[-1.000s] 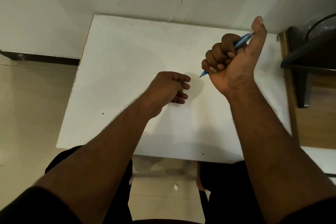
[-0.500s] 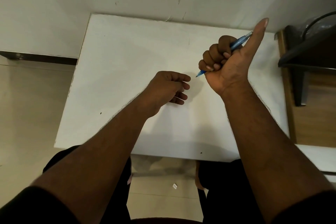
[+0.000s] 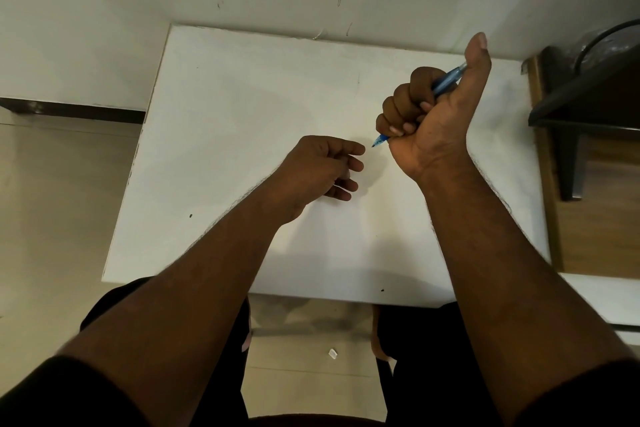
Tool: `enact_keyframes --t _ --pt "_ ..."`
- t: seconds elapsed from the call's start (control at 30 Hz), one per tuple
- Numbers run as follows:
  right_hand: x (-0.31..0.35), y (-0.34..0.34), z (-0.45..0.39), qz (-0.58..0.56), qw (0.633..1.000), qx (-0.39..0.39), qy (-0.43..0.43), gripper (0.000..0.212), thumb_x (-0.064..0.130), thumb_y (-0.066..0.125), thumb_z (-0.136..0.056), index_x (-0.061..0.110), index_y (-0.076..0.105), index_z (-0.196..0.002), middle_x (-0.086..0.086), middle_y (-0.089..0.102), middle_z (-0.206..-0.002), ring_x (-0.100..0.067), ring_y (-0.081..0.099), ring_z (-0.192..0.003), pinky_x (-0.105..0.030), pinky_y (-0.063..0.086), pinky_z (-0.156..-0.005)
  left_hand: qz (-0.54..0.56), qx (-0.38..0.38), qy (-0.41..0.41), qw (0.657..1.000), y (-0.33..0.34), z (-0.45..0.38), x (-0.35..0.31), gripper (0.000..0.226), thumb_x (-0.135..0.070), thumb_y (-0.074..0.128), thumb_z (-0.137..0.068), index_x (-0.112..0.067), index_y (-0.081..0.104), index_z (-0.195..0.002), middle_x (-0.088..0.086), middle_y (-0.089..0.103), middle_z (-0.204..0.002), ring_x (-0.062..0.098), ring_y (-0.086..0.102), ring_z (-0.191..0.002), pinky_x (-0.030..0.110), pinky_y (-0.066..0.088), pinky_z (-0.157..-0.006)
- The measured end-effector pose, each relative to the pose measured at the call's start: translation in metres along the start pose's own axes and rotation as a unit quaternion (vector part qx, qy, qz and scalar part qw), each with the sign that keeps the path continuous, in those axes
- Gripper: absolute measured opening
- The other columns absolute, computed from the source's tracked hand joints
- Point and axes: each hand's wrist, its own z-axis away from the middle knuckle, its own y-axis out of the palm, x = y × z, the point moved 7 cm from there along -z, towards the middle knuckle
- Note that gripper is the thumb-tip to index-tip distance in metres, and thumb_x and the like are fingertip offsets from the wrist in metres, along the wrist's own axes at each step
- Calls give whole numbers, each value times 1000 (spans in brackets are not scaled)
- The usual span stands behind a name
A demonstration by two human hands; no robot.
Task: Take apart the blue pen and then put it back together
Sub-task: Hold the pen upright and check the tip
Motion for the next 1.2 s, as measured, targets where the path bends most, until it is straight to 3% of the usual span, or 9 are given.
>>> enact_keyframes --t 0.13,0.33,0.5,0.67,0.83,0.97,1.03,1.2 --pt "-1 2 -1 -8 1000 10 1 66 55 20 -95 13 24 -44 1 20 -35 -13 14 -34 -19 19 -46 -2 6 2 1000 0 0 1 44 14 42 -86 -6 63 -120 14 67 -105 26 67 -73 36 59 -69" --pt "-8 2 0 8 999 6 41 68 62 22 -93 12 23 -47 -3 15 -41 -15 12 -39 -26 13 -49 -20 11 4 1000 1 -1 0 49 15 46 -85 -14 64 -120 10 68 -109 24 68 -79 37 60 -72" --pt "-14 7 1 42 996 23 78 67 57 25 -94 14 24 -43 1 20 -34 -15 12 -36 -23 14 -46 -43 6 23 999 0 1 0 50 11 57 -80 -24 66 -115 3 67 -117 29 67 -100 36 58 -73" --pt "-15 6 3 35 995 20 87 72 69 20 -89 14 25 -43 1 20 -35 -14 13 -37 -22 16 -45 -48 -6 35 998 -1 1 -1 48 10 54 -79 -25 70 -107 -3 66 -118 27 64 -104 42 57 -82" --pt "-15 5 2 28 995 -1 95 65 59 27 -92 14 24 -44 2 20 -35 -14 12 -38 -20 18 -45 -88 -9 45 995 -1 2 -3 48 10 54 -75 -22 73 -104 -4 69 -107 35 61 -102 31 49 -74" --pt "-15 1 4 22 993 -20 114 66 66 30 -89 14 24 -48 2 19 -38 -14 10 -43 -22 15 -46 -87 4 48 995 0 1 -1 47 12 51 -77 -23 73 -102 -1 69 -114 15 66 -101 40 54 -85" --pt "-16 0 4 30 992 -17 122 69 70 29 -87 14 25 -47 2 20 -37 -13 12 -41 -23 15 -47 -90 9 44 995 0 0 0 48 11 51 -78 -24 74 -98 1 70 -114 14 66 -103 44 53 -92" --pt "-15 4 5 58 991 -3 119 66 60 27 -92 15 24 -44 2 19 -36 -13 12 -36 -21 15 -47 -95 8 51 994 2 0 -1 48 12 50 -77 -24 74 -97 5 69 -114 17 65 -103 45 52 -93"
